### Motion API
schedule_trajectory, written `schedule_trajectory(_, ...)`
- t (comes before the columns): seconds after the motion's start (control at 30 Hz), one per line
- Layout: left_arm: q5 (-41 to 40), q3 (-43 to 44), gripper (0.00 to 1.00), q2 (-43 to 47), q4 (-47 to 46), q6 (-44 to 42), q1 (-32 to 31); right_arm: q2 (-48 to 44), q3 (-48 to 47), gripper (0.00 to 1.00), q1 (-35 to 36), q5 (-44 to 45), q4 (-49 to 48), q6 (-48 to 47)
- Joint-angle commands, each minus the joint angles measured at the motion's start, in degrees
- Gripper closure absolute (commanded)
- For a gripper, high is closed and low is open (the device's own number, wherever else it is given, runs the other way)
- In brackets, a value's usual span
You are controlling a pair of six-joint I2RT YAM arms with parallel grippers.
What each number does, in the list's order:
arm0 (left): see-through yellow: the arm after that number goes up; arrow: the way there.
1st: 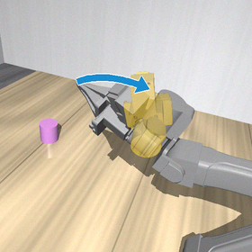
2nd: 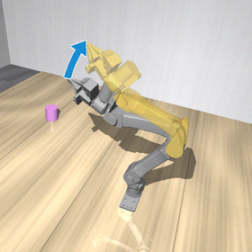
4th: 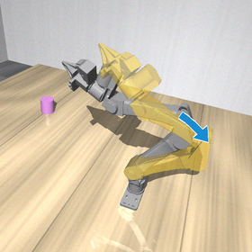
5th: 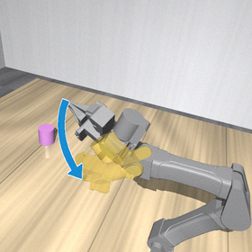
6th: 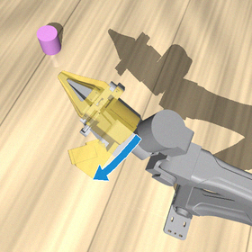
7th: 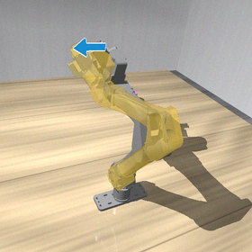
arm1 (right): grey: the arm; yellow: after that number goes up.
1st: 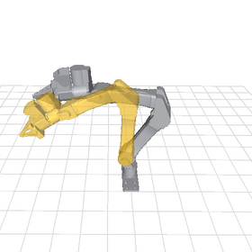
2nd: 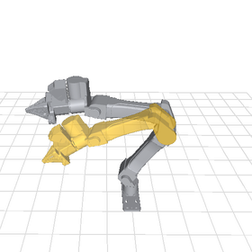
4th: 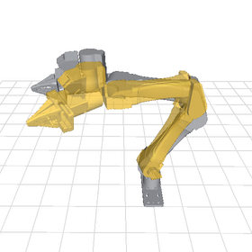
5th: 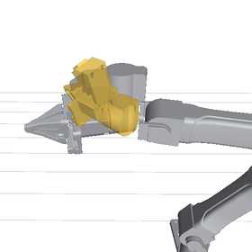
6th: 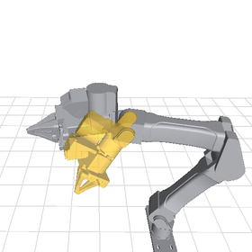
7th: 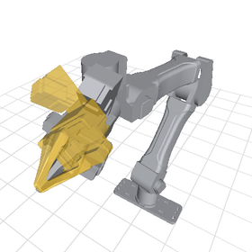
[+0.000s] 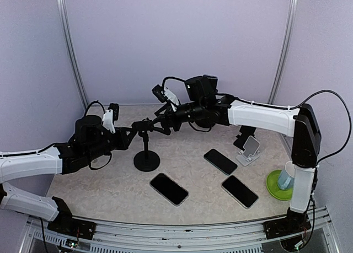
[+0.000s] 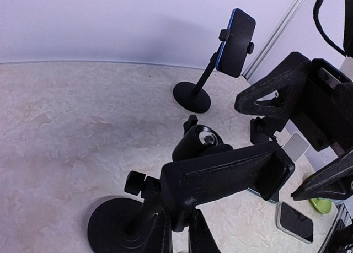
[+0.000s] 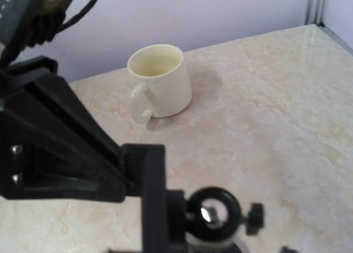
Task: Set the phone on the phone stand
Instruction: Pick up the phone stand from the center of the board, then pass from the left arm to the right
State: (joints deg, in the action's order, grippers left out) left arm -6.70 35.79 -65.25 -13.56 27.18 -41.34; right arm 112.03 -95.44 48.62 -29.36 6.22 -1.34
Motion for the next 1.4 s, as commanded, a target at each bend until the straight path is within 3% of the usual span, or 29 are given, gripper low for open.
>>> schedule_trajectory(0.0,-1.3,2.4,1.00,2.1,-4.4,-0.3,-0.5,2.8,-4.3,0.26,2.0,-1.2,3.2,0.2)
schedule_trajectory(0.07,-1.5,2.5,1.00,2.6,-3.7,-0.7,-0.5,3.8,-5.2,0.32,2.2,-1.6,4.1,0.3)
schedule_trajectory(0.33,-2.6,3.0,1.00,3.9,-1.2,-1.7,-0.5,4.7,-5.1,0.73,2.3,-3.8,4.1,1.9)
schedule_trajectory(0.43,-3.0,3.2,1.00,4.4,-0.1,-2.2,-0.5,4.7,-4.4,0.83,2.3,-4.9,3.0,2.8)
schedule_trajectory(0.53,-3.3,3.3,1.00,4.9,0.8,-2.6,-0.5,4.8,-3.4,0.82,2.3,-6.5,1.8,3.7)
schedule_trajectory(0.63,-3.7,3.1,1.00,5.2,1.4,-3.0,-0.5,5.1,-3.5,0.64,2.3,-7.4,1.5,4.1)
schedule_trajectory(0.7,-3.7,3.2,1.00,5.2,1.9,-3.2,-0.5,4.9,-3.8,0.59,2.3,-7.5,1.3,4.5)
schedule_trajectory(1.03,-3.6,2.4,1.00,5.8,2.2,-3.3,-0.6,6.1,-6.1,0.46,2.5,-8.9,0.9,7.0)
schedule_trajectory(1.13,-3.7,1.8,1.00,6.0,2.1,-3.2,-0.7,6.9,-7.1,0.58,2.8,-8.9,1.5,6.8)
schedule_trajectory(1.2,-3.8,1.7,1.00,6.2,2.5,-3.2,-0.8,7.3,-7.3,0.77,2.9,-9.0,1.3,7.3)
schedule_trajectory(1.37,-4.8,1.8,1.00,7.1,3.7,-3.6,-0.9,7.0,-5.2,0.96,2.9,-9.2,-0.6,9.4)
